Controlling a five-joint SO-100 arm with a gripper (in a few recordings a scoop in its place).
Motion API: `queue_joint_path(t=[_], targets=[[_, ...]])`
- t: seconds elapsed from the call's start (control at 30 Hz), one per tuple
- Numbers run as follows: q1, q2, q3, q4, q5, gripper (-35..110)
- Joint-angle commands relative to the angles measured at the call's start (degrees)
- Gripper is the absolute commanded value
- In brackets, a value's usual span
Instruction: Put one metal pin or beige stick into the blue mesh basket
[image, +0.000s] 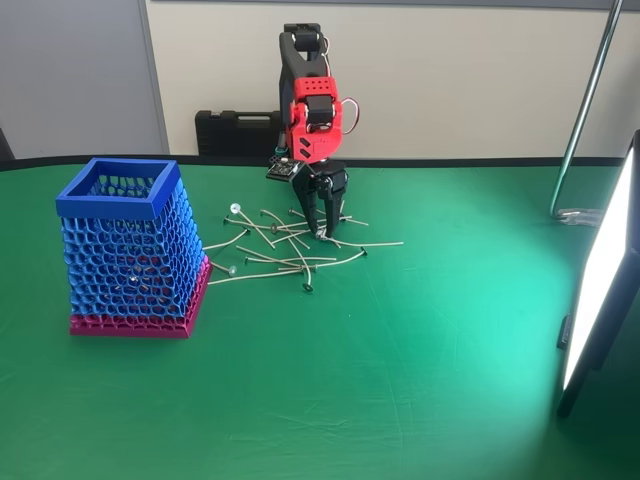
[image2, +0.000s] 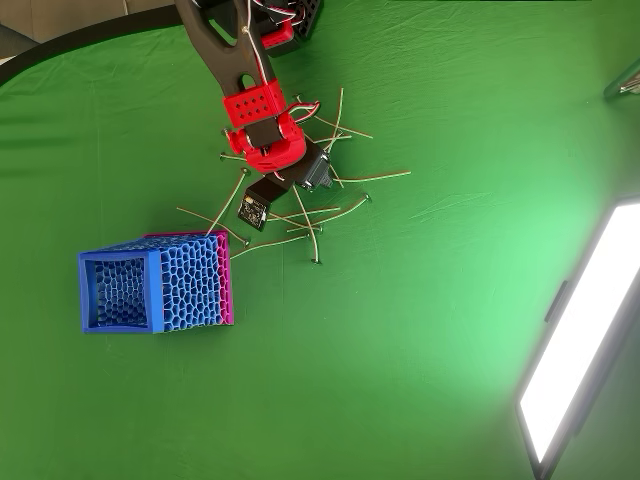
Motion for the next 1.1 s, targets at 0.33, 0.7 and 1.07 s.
queue_joint_path(t=[0.33, 0.7, 1.07], targets=[[0.3, 3.8, 1.2, 0.1, -0.2, 19], [1.1, 3.9, 2.0, 0.1, -0.7, 19], [1.4, 3.4, 3.8, -1.4, -1.7, 19]])
